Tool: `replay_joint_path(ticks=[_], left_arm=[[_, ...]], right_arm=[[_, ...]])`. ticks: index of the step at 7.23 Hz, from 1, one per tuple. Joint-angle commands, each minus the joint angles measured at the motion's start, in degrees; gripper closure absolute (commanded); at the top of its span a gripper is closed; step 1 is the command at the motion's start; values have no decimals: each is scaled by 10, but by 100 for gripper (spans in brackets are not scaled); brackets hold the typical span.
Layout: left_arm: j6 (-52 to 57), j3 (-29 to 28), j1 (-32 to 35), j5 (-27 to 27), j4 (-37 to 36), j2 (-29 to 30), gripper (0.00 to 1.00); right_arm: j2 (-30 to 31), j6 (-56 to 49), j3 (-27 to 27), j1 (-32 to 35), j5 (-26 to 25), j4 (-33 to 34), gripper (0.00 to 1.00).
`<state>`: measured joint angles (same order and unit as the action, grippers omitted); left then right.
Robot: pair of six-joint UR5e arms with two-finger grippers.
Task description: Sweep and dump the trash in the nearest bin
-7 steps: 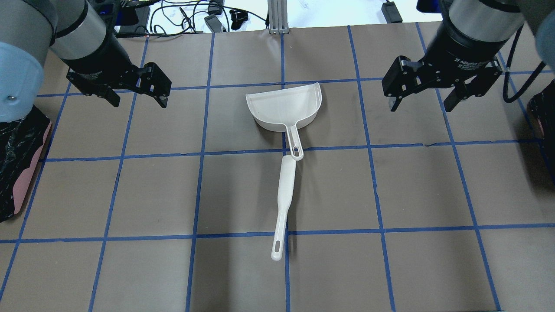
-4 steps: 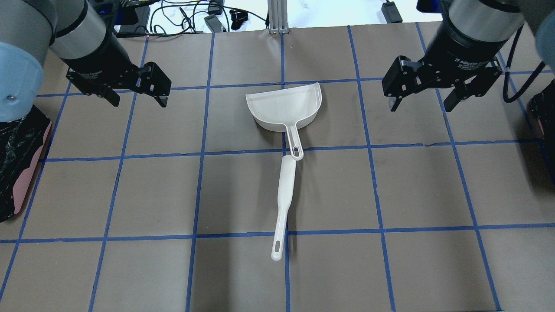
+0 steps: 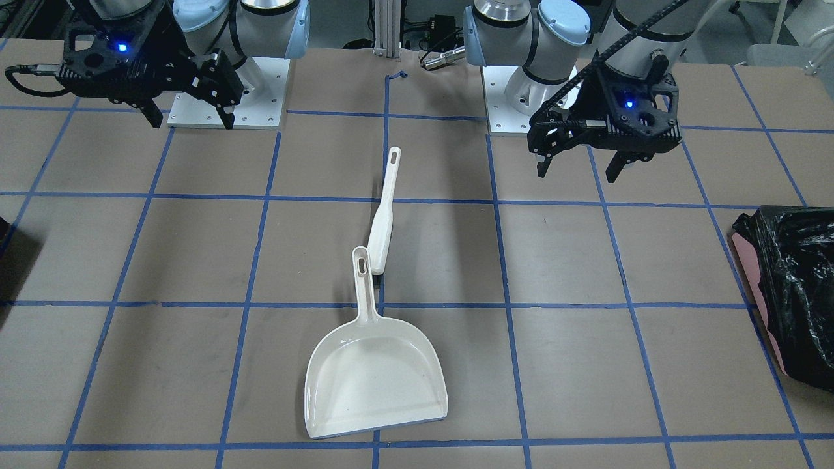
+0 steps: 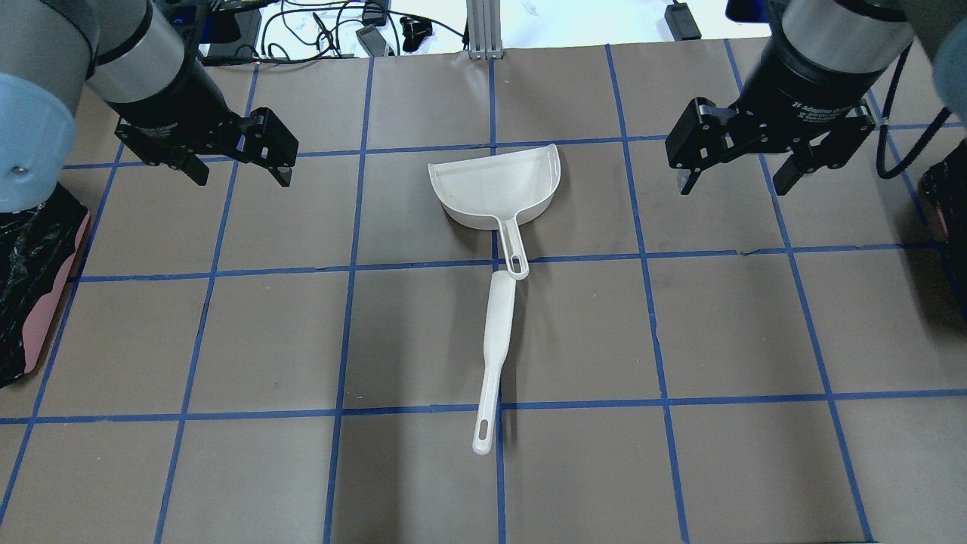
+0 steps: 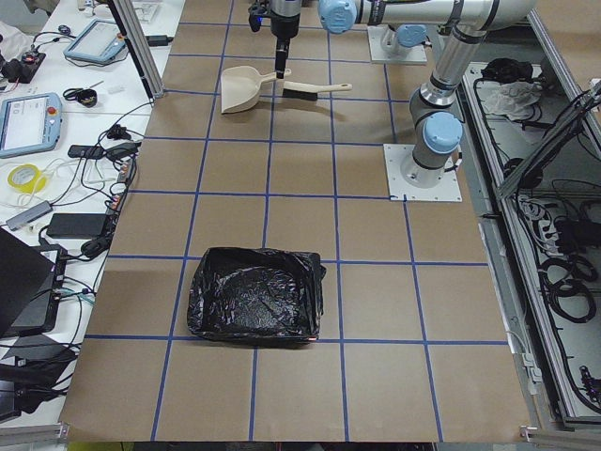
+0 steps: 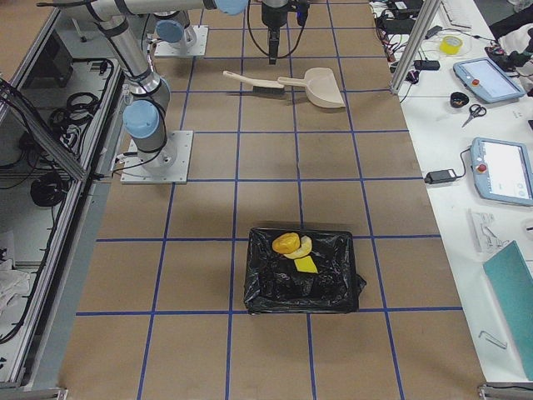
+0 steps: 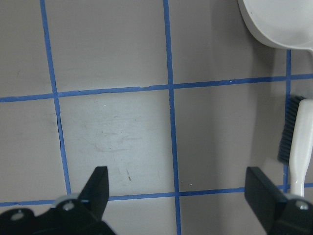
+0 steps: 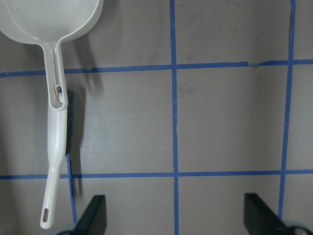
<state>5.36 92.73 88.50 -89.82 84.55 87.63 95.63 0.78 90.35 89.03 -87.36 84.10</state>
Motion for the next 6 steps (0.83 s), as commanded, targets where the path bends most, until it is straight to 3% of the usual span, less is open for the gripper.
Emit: replay_joint_path(ticks=[1,6], left_arm=[[0,0,0,0,0,0,0],[-3,0,-1,1,0,-1,0]], right_arm=[[0,-1,0,0,1,0,0],[0,-1,0,0,0,0,0]])
